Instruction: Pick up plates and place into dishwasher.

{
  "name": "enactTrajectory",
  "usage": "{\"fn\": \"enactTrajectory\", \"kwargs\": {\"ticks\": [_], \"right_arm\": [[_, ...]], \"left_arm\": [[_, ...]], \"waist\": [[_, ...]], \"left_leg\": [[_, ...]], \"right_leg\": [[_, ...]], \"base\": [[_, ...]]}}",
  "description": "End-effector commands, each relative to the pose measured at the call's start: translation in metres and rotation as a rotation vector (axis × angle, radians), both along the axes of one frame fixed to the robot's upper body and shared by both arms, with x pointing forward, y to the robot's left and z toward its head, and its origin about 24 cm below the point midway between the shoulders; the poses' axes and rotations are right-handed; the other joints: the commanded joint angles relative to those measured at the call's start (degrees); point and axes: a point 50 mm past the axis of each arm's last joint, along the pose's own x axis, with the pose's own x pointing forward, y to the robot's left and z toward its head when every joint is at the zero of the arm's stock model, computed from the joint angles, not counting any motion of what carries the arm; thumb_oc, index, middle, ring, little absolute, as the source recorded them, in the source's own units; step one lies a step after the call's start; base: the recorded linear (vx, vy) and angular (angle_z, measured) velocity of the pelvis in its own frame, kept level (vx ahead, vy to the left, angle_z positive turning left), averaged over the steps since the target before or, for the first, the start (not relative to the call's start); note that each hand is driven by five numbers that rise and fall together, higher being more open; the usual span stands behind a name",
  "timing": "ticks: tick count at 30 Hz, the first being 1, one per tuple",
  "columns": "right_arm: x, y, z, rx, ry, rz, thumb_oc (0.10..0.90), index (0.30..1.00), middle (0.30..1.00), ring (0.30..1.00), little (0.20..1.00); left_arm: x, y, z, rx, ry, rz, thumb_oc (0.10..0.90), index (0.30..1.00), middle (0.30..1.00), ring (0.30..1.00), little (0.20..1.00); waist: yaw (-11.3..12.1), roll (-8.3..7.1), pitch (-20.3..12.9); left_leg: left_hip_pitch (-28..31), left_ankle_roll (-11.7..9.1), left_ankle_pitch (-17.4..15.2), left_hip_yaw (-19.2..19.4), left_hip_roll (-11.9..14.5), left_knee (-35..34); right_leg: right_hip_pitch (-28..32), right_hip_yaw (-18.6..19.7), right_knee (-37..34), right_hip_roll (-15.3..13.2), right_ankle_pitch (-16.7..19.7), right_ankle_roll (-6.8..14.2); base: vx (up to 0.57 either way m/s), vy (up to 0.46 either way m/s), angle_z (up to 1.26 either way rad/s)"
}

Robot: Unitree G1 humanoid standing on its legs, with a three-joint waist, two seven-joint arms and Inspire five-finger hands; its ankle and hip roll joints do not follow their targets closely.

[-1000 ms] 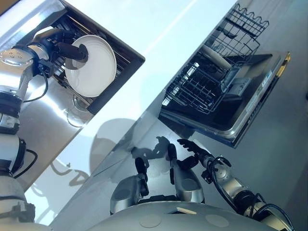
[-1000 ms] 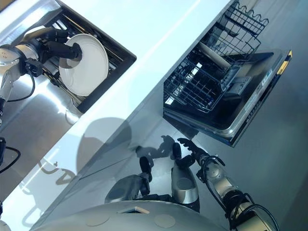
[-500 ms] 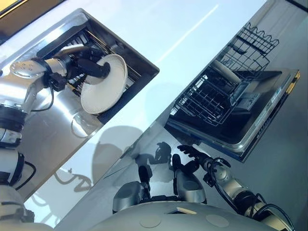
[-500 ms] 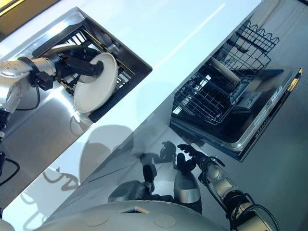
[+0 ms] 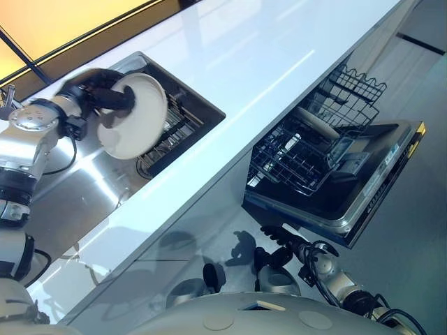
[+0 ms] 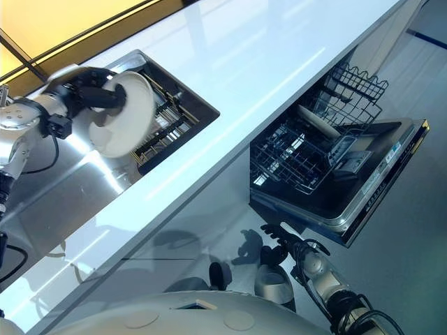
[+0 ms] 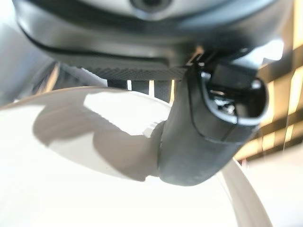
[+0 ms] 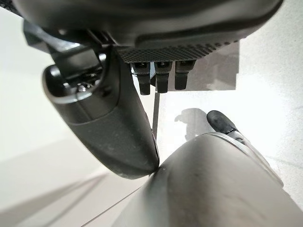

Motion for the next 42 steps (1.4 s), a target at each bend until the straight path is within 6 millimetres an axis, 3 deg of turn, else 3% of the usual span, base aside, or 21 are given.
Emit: {"fn": "enactTrajectory", "kwargs": {"ticks": [1, 5, 8, 13, 15, 18, 21, 23, 26, 31, 34, 37, 42], "right_arm": [[0.002, -0.005, 0.012, 0.024, -0.070, 0.045, 0.800, 0.900, 0.900, 0.900, 0.900], [0.020, 0.002, 0.038, 0.176, -0.157, 0.007, 0.800, 0.900, 0.900, 0.900, 0.900], [0.031, 0.012, 0.063, 0.408, -0.173, 0.005, 0.800, 0.900, 0.900, 0.900, 0.900], [0.050, 0.019, 0.111, 0.843, -0.260, -0.039, 0.800, 0.900, 0.900, 0.900, 0.900], [0.063, 0.019, 0.144, 1.028, -0.359, -0.071, 0.800, 0.900, 0.900, 0.900, 0.900], [0.072, 0.015, 0.169, 1.152, -0.464, -0.085, 0.800, 0.900, 0.900, 0.900, 0.900], [0.082, 0.001, 0.198, 1.111, -0.667, -0.154, 0.800, 0.900, 0.900, 0.900, 0.900], [0.088, -0.026, 0.225, 0.906, -0.921, -0.295, 0.800, 0.900, 0.900, 0.900, 0.900], [0.081, -0.055, 0.262, 0.653, -1.285, -0.427, 0.800, 0.900, 0.900, 0.900, 0.900], [0.075, -0.046, 0.313, 0.700, -1.602, -0.343, 0.800, 0.900, 0.900, 0.900, 0.900], [0.080, -0.021, 0.331, 0.880, -1.558, -0.129, 0.800, 0.900, 0.900, 0.900, 0.900], [0.092, 0.013, 0.328, 1.105, -1.236, 0.088, 0.800, 0.900, 0.900, 0.900, 0.900], [0.102, 0.047, 0.328, 1.330, -1.028, 0.160, 0.800, 0.900, 0.900, 0.900, 0.900]], "left_arm": [[-0.014, 0.020, 0.105, 0.095, -0.446, 0.117, 0.100, 0.300, 0.300, 0.300, 0.200], [-0.026, 0.014, 0.122, 0.366, -0.542, 0.140, 0.100, 0.300, 0.300, 0.300, 0.200], [-0.038, 0.004, 0.129, 0.518, -0.596, 0.127, 0.100, 0.300, 0.300, 0.300, 0.200], [-0.045, -0.011, 0.127, 0.581, -0.666, 0.073, 0.100, 0.300, 0.300, 0.300, 0.200], [-0.047, -0.018, 0.129, 0.629, -0.706, 0.067, 0.100, 0.300, 0.300, 0.300, 0.200], [-0.049, -0.020, 0.130, 0.674, -0.742, 0.062, 0.100, 0.300, 0.300, 0.300, 0.200], [-0.052, -0.025, 0.129, 0.693, -0.802, 0.055, 0.100, 0.300, 0.300, 0.300, 0.200], [-0.058, -0.032, 0.130, 0.725, -0.861, 0.060, 0.100, 0.300, 0.300, 0.300, 0.200], [-0.069, -0.038, 0.129, 0.708, -0.915, 0.065, 0.100, 0.300, 0.300, 0.300, 0.200], [-0.074, -0.054, 0.121, 0.704, -0.995, 0.070, 0.100, 0.300, 0.300, 0.300, 0.200], [-0.067, -0.066, 0.121, 0.707, -1.034, 0.050, 0.100, 0.300, 0.300, 0.300, 0.200], [-0.064, -0.081, 0.124, 0.730, -1.100, 0.011, 0.100, 0.300, 0.300, 0.300, 0.200], [-0.061, -0.102, 0.121, 0.778, -1.184, -0.049, 0.100, 0.300, 0.300, 0.300, 0.200]], "waist": [[-0.4, 1.34, -3.8], [-0.7, 1.12, -4.0], [-0.7, 0.72, -4.3], [-0.8, 0.21, -5.1], [-1.3, 0.21, -5.7], [-1.6, 0.28, -6.4], [-2.0, 0.34, -7.0], [-2.4, 0.35, -7.3], [-2.5, 0.51, -7.6], [-2.1, 0.88, -7.5], [-1.1, 0.79, -7.7], [-0.2, 0.24, -8.0], [1.3, -0.70, -8.9]], "left_leg": [[-2.1, 0.2, -2.7, -1.5, -2.2, 1.2], [-1.8, 0.2, -2.9, -1.4, -2.0, 1.1], [-1.5, 0.2, -3.0, -1.2, -1.9, 1.0], [-1.0, 0.2, -2.9, -0.7, -1.7, 0.3], [-1.0, 0.2, -3.0, 0.0, -1.5, 0.3], [-1.0, 0.2, -3.1, 0.7, -1.3, 0.3], [-1.1, 0.2, -3.2, 1.3, -1.2, 0.3], [-1.1, 0.3, -3.3, 1.5, -1.2, 0.3], [-0.9, 0.7, -3.5, 1.6, -1.0, 0.3], [-0.7, 1.1, -3.5, 1.2, -1.1, 0.3], [-0.8, 1.1, -3.4, 0.9, -1.3, 0.3], [-0.9, 0.9, -3.1, 0.7, -1.3, 0.3], [-1.1, 0.5, -2.8, 0.2, -1.3, 0.3]], "right_leg": [[1.7, 0.2, 2.8, 2.2, -6.2, 2.2], [1.8, 0.6, 2.8, 2.4, -6.2, 2.0], [1.9, 1.0, 2.8, 2.6, -6.3, 1.7], [2.3, 0.9, 2.4, 2.9, -6.1, 1.8], [2.1, 1.2, 2.3, 2.9, -6.0, 2.0], [1.9, 1.4, 2.4, 2.9, -5.9, 2.2], [1.7, 1.6, 2.3, 2.9, -5.7, 2.2], [1.7, 2.0, 2.1, 2.9, -5.6, 2.1], [1.6, 2.8, 2.3, 3.2, -5.8, 1.9], [1.8, 3.4, 3.0, 3.4, -6.0, 1.5], [1.8, 3.1, 3.3, 3.2, -6.1, 1.5], [1.9, 2.3, 3.2, 2.9, -6.1, 1.4], [2.4, 0.9, 2.7, 2.7, -5.8, 1.2]], "base": [[-0.07, -0.042, 0.02], [-0.07, -0.030, 0.02], [-0.09, -0.041, 0.00], [-0.08, -0.034, -0.01], [-0.06, -0.013, -0.02], [-0.03, 0.002, -0.08], [-0.03, 0.008, -0.10], [-0.02, 0.013, -0.07], [-0.01, 0.014, -0.06], [-0.02, 0.004, -0.09], [-0.03, -0.009, -0.07], [-0.04, -0.027, -0.01], [-0.02, -0.035, 0.10]]}}
